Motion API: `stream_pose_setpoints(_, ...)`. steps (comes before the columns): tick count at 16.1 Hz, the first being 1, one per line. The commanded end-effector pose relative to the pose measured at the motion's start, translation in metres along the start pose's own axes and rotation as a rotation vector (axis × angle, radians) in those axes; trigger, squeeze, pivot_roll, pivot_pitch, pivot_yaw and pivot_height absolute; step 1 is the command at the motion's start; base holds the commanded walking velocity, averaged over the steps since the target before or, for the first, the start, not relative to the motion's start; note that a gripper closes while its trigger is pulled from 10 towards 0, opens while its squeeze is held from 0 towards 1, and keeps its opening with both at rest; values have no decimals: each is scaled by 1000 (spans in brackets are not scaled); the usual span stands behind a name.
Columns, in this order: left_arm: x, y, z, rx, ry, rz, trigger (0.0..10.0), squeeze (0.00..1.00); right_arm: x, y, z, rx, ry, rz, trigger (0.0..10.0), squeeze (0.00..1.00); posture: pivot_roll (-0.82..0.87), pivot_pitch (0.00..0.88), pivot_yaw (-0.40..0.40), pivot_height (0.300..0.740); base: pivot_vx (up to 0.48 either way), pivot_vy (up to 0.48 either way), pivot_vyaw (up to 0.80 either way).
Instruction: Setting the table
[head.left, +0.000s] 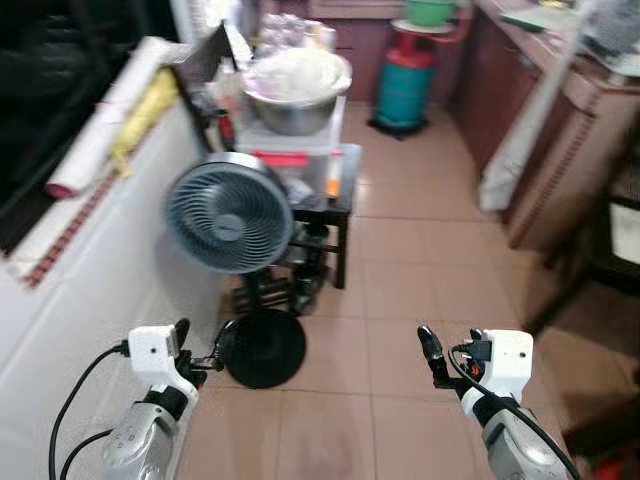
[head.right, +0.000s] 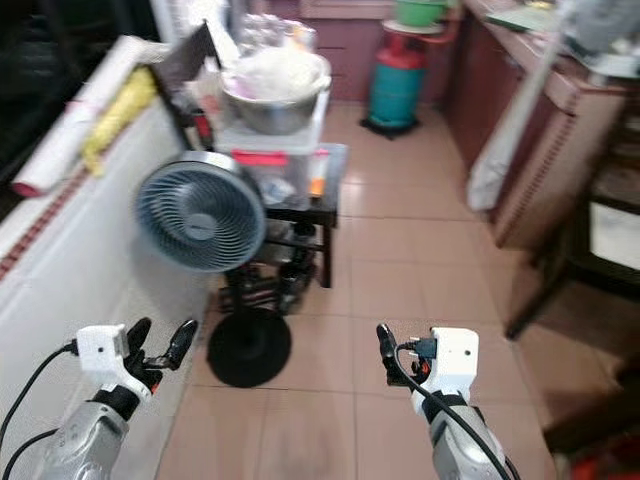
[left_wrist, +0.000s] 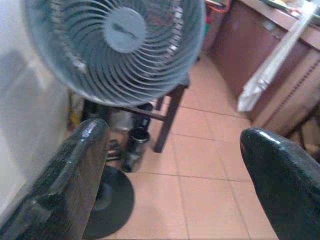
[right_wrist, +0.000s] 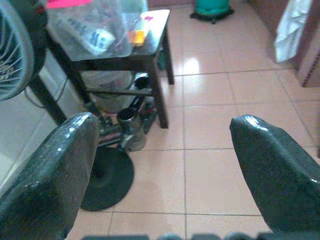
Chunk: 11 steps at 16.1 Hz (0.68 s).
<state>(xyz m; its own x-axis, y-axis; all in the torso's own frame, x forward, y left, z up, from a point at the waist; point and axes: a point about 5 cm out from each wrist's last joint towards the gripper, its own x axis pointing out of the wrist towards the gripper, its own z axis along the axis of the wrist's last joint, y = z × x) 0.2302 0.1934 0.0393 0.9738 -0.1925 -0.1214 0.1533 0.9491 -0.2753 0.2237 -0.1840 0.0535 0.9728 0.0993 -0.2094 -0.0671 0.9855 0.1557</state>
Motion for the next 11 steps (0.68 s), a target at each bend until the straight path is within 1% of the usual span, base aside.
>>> stream_pose_setpoints(1, 1, -1, 3, 4, -2, -20, 10000, 0, -2, 0, 3, 4, -5, -8, 10000, 0, 16, 0, 16, 740, 0, 0, -800)
stream_pose_setpoints(3, -4, 1, -3, -18, 41, -48, 10000, 0, -8, -3, 2, 26, -2, -30, 10000, 0, 10, 0, 15, 740, 0, 0, -800)
stream_pose_setpoints(4, -4, 1, -8, -34, 66, -57, 10000, 0, -8, -2, 2, 27, 1, -23, 10000, 0, 10, 0, 6, 740, 0, 0, 0)
stream_pose_setpoints(5, -4, 1, -10, -25, 82, -79, 10000, 0, -8, -1, 1, 24, 2, -18, 10000, 0, 8, 0, 1, 740, 0, 0, 0)
stream_pose_setpoints(7, -3, 2, -12, 34, 114, -163, 10000, 0, -12, 1, 7, 10, -31, -13, 10000, 0, 1, 0, -1, 740, 0, 0, 0)
stream_pose_setpoints(8, -2, 3, -12, 53, 122, -185, 10000, 0, -14, 0, 9, 7, -46, -16, 10000, 0, 1, 0, -1, 740, 0, 0, 0)
stream_pose_setpoints(9, -2, 4, -11, 86, 119, -217, 10000, 0, -21, -3, 14, 8, -66, -48, 10000, 0, -4, 0, 2, 740, 0, 0, 0)
stream_pose_setpoints(11, -7, 2, -13, 89, 104, -222, 10000, 0, -44, -4, 19, -10, -75, -61, 10000, 0, -28, 0, 26, 740, 0, 0, 0)
